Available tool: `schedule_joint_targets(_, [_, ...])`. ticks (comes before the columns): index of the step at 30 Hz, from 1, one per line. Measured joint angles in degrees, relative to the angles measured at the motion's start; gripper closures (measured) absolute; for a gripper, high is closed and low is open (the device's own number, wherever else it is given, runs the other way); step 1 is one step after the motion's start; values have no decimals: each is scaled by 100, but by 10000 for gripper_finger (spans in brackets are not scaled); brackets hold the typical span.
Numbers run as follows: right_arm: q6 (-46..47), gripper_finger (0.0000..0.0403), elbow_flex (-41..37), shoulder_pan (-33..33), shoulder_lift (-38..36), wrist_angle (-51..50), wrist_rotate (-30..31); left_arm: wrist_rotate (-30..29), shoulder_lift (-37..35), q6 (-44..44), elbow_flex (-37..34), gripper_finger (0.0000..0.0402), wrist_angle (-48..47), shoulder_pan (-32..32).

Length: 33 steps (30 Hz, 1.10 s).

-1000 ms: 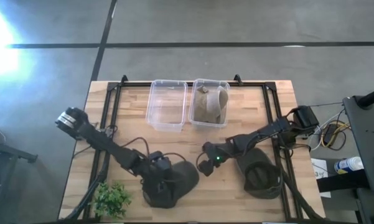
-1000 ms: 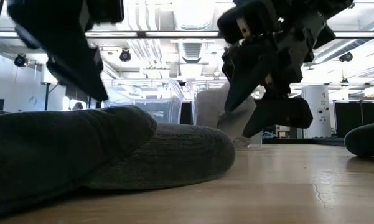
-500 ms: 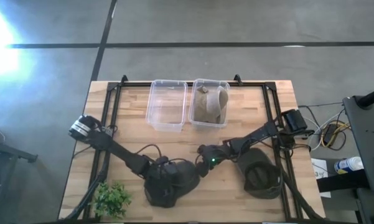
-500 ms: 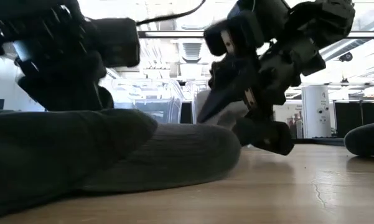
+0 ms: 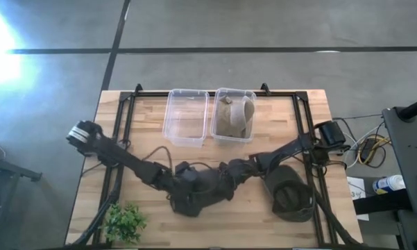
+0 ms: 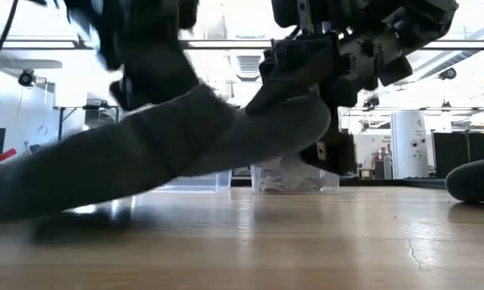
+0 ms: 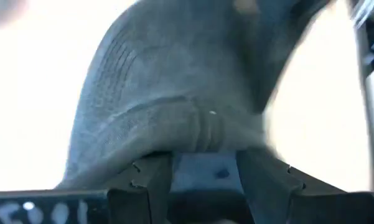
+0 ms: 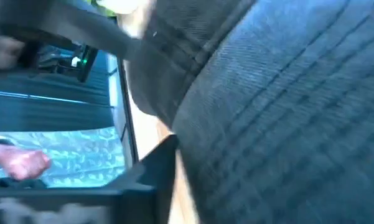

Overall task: Pick & Place hat
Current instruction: Put the left dark green cap into the left transparent bin

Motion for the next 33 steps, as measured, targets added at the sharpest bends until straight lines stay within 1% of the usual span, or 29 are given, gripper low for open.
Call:
schedule_joint_targets(4, [-214,365,1,-77,-184,35,11,-387,-732,54,0,229,-136,-9])
schedule_joint_targets(5, [-295,377,1,-104,-241,34,23,-433,-944,61,0,229,-189,-1])
schedule_joint_targets(8, [-408,382,1,-211,-482,106,25,-665,-1569,117,30,229,-469,0])
schedule_joint_targets(12, [-601,386,-2,-379,-1007,231,46,-863,-2398,268,50,229,-522,0])
schedule_joint_targets(17, [-966,388,67,-644,-1782,160,496,-1166,-3231,556,16,229,-611,2])
schedule_joint_targets(21, [-1274,388,259,-937,-2258,-149,960,-1206,-3700,810,7,229,-922,0])
schedule_joint_targets(23, [-1418,388,519,-1146,-2404,-647,1213,-1241,-3955,842,84,229,-956,0])
schedule_joint_targets(25, [-1599,389,883,-1414,-2442,-1384,1368,-1423,-4183,1022,214,229,-910,-15])
schedule_joint_targets(29, [-1707,389,1840,-2021,-2137,-2903,1383,-1653,-4520,1498,366,229,-911,-15])
schedule_joint_targets(31, [-1637,388,2399,-2346,-1847,-3607,1263,-1773,-4630,1606,387,229,-923,-15])
schedule_joint_targets(33, [-1599,381,2947,-2652,-1483,-4137,868,-1865,-4705,1623,385,229,-949,-15])
